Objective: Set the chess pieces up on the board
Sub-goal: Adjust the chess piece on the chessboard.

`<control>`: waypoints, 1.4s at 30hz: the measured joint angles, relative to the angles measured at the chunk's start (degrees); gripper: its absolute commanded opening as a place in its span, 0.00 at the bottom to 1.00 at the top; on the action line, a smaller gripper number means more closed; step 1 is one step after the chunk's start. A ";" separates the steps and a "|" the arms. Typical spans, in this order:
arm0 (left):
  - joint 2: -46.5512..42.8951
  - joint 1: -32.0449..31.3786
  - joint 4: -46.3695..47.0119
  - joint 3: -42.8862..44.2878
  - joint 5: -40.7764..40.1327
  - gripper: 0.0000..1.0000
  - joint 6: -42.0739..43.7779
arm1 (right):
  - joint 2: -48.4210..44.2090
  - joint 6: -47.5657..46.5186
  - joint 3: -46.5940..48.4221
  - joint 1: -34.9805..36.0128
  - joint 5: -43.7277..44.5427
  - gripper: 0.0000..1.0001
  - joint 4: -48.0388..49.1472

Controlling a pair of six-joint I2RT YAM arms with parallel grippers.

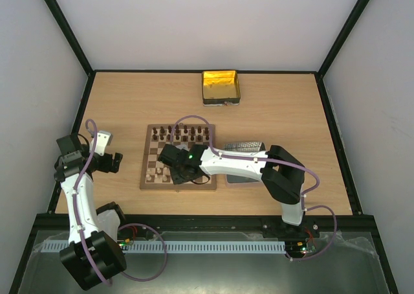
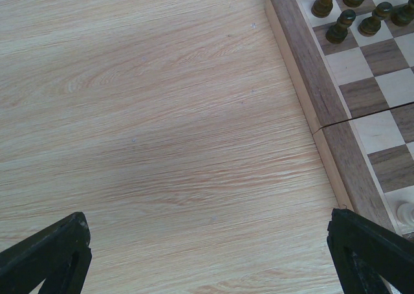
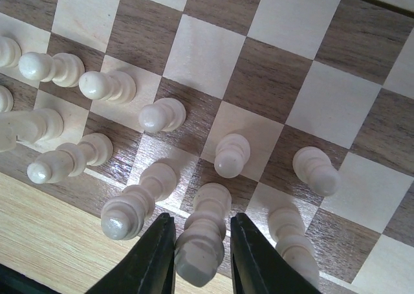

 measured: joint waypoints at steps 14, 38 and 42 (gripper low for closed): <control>0.00 0.00 0.00 0.00 0.00 0.99 0.00 | 0.00 0.17 0.00 0.00 0.44 0.27 0.02; 0.04 0.00 0.00 0.00 0.00 0.99 0.00 | -0.35 0.79 1.25 0.00 0.66 0.28 -0.59; 0.04 0.00 0.00 0.00 0.00 0.99 0.00 | -0.35 0.79 1.88 0.00 0.70 0.28 -0.85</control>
